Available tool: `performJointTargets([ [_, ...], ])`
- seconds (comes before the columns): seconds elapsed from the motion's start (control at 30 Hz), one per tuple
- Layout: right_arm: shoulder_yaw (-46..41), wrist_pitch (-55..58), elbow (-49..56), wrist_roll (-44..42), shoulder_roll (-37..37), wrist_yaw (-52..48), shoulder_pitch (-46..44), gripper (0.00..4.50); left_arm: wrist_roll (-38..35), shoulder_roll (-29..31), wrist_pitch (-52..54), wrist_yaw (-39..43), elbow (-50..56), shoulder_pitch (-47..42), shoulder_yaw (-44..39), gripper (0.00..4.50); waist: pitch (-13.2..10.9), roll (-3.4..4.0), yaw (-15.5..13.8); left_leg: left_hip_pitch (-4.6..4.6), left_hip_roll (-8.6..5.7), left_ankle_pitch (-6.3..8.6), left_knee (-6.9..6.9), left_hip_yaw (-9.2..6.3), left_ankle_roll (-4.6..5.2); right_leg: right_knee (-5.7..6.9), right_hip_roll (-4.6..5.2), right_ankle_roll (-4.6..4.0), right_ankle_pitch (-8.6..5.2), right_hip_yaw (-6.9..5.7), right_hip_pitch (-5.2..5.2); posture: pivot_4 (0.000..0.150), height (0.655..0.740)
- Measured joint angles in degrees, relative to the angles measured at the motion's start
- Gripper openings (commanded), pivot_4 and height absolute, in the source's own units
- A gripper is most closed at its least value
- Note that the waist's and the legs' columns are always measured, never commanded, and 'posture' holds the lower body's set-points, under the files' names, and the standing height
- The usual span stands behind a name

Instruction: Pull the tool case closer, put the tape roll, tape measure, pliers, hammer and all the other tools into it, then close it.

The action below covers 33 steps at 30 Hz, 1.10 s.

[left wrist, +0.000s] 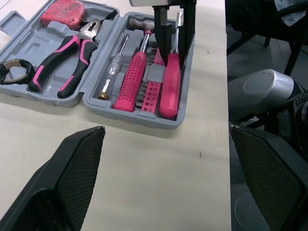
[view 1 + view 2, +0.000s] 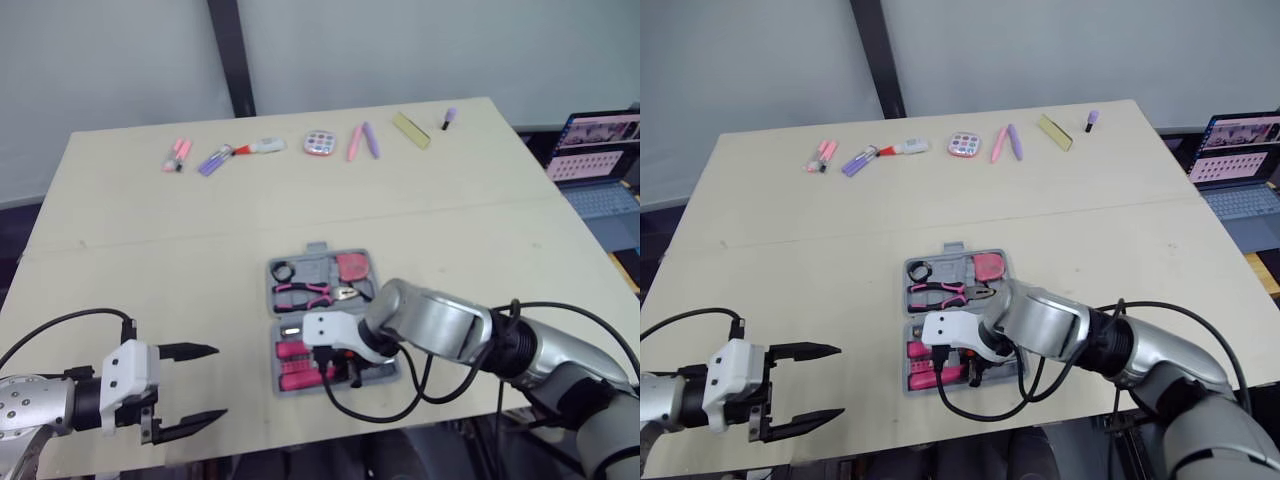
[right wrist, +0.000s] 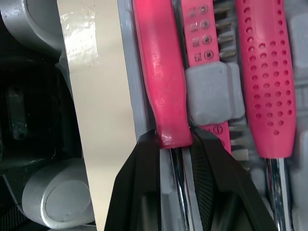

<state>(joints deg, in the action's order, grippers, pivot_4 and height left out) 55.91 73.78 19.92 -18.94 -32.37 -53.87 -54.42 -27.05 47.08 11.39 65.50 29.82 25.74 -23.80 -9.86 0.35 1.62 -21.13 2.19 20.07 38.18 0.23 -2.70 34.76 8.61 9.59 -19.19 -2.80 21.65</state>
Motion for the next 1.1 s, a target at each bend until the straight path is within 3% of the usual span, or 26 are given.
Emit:
performJointTargets([
  [0.47, -0.08, 1.68, -0.01, -0.24, 1.61, 0.89, 0.0, 0.36, -0.01, 0.0, 0.08, 0.04, 0.96, 1.03, -0.37, 4.5, 0.0, 0.0, 0.05, 0.01, 0.01, 0.01, -0.01, 0.01, -0.01, 0.01, 0.0, -0.01, -0.01, -0.01, 0.01, 0.15, 0.74],
  [0.73, -0.48, 2.04, 0.52, -2.84, 1.69, 0.4, -0.02, 4.13, -0.03, 0.0, 0.16, 0.07, 1.01, 1.09, -0.48, 4.5, 0.02, -0.03, 0.05, 0.03, 0.02, 0.01, -0.01, 0.01, -0.01, 0.04, 0.0, -0.03, -0.01, -0.04, 0.02, 0.15, 0.74],
  [1.03, -12.59, 5.42, 3.38, -9.3, -2.49, -0.87, -0.34, 4.13, -0.04, -0.01, 0.35, -0.38, 1.01, 0.63, -0.79, 4.5, 0.03, -0.05, -0.08, 0.02, 0.02, 0.02, -0.01, 0.02, 0.0, 0.03, 0.01, -0.04, 0.0, -0.05, 0.02, 0.15, 0.74],
  [1.1, -15.74, 4.0, 4.76, -10.76, -4.89, -1.76, 2.41, 3.61, -0.07, -0.06, 0.44, -0.48, 0.98, 0.59, -0.82, 4.5, 0.06, -0.11, -0.21, 0.0, 0.02, 0.04, 0.0, 0.02, 0.0, 0.02, 0.01, -0.04, 0.0, -0.06, 0.02, 0.15, 0.74],
])
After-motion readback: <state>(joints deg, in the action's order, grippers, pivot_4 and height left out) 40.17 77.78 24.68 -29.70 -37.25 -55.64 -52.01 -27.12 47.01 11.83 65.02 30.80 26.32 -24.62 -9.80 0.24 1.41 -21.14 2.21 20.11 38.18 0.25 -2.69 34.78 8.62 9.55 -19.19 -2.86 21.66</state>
